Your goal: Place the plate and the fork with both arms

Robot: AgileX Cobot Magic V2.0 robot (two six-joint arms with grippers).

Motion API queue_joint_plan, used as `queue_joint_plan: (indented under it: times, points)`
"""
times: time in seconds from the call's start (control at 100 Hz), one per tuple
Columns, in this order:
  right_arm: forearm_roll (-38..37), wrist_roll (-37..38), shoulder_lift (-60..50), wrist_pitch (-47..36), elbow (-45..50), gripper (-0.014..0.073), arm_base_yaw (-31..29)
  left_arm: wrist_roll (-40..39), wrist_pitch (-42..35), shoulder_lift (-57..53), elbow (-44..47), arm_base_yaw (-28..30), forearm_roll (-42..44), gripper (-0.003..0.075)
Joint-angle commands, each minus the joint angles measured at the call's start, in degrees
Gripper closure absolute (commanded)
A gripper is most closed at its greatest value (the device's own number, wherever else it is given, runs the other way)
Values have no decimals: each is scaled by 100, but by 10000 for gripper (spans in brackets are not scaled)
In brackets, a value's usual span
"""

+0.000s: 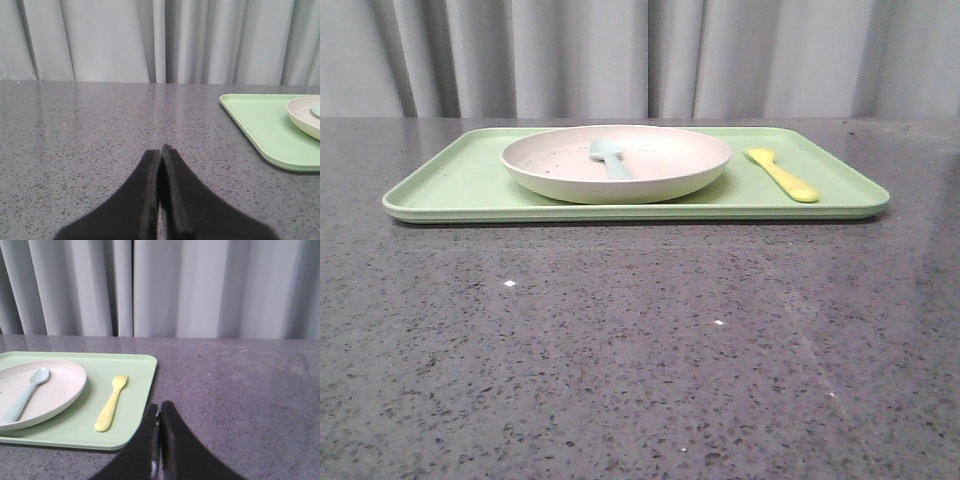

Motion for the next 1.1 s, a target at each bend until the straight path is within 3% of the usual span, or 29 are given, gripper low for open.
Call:
queue_joint_plan:
  times: [0.0, 0.15, 0.36, 0.58, 0.7, 1.09]
  points:
    - [213, -345, 12, -1000, 99, 662, -185, -33, -438, -181, 68, 7, -21, 741]
    - [645, -825, -239, -1111, 456, 662, -466, -33, -438, -181, 68, 7, -21, 741]
    - [693, -821, -823, -1111, 1006, 662, -961, -33, -438, -181, 68, 7, -21, 741]
    - [693, -687, -1717, -1137, 1796, 662, -1074, -33, -438, -181, 68, 7, -21, 741]
    - [693, -680, -1686, -667, 1770, 662, -1088, -33, -438, -181, 68, 7, -21, 741]
    - [693, -680, -1686, -646, 1770, 662, -1088, -33, -438, -181, 68, 7, -21, 741]
